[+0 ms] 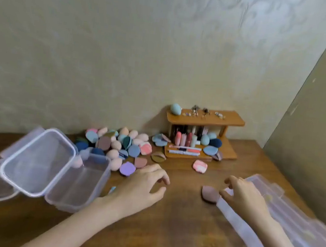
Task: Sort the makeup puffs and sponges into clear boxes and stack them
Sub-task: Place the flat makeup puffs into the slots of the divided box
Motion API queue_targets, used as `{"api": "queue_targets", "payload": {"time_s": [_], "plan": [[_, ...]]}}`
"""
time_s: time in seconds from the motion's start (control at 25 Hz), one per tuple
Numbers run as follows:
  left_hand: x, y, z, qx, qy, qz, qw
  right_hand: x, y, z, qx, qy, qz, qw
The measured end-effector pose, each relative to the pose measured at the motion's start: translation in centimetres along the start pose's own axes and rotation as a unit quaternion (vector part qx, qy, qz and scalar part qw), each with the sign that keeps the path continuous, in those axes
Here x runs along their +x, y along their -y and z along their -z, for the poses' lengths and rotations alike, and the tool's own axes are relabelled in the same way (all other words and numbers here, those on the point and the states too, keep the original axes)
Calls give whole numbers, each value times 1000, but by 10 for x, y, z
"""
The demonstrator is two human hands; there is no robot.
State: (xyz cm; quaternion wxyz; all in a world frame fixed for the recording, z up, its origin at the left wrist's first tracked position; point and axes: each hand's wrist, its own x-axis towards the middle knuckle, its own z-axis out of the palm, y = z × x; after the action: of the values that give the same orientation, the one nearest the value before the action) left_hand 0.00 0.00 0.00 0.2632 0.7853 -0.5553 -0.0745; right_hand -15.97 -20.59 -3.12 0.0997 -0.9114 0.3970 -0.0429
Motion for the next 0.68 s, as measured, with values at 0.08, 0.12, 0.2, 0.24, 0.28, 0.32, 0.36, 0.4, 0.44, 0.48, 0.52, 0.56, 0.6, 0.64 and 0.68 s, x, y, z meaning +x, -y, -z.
{"api": "queue_targets", "payload": {"time_s": [0.08, 0.12, 0.2, 0.24, 0.28, 0.32, 0.36, 0.4, 0.44, 0.48, 0.52, 0.56, 0.6, 0.64, 0.68], "plan": [[-5, 16, -31, 23, 26, 0, 999, 0, 0, -33, -86, -20, -24, 996], [-8, 28, -49, 37, 33, -5, 999, 1, -3, -52, -118, -33, -19, 992], [-13, 44, -77, 51, 48, 0, 998, -2, -4, -71, -140, -48, -14, 989], [-18, 46, -88, 56, 50, -6, 997, -6, -4, -75, -142, -55, 4, 988], [-24, 47, -99, 68, 49, -11, 996, -11, -5, -76, -138, -68, 23, 988], [-30, 48, -108, 74, 33, -21, 996, -17, -3, -75, -133, -80, 40, 987], [-38, 47, -115, 78, 26, -18, 996, -26, 2, -75, -132, -85, 68, 985], [-49, 42, -117, 81, 21, -5, 997, -42, 10, -75, -126, -76, 98, 984], [-60, 38, -117, 81, 11, 5, 997, -58, 20, -76, -107, -68, 137, 982], [-70, 35, -115, 84, 0, 12, 996, -71, 30, -79, -83, -61, 179, 978], [-77, 36, -112, 82, -15, 22, 996, -81, 39, -82, -53, -53, 217, 973], [-88, 35, -107, 76, -37, 33, 996, -92, 48, -84, -24, -43, 255, 966], [-99, 35, -103, 68, -62, 51, 994, -102, 57, -87, -3, -27, 290, 957], [-108, 36, -98, 60, -87, 71, 992, -110, 68, -90, 10, -13, 324, 946], [-115, 36, -94, 52, -119, 86, 988, -115, 78, -95, 16, -13, 361, 932]]}}
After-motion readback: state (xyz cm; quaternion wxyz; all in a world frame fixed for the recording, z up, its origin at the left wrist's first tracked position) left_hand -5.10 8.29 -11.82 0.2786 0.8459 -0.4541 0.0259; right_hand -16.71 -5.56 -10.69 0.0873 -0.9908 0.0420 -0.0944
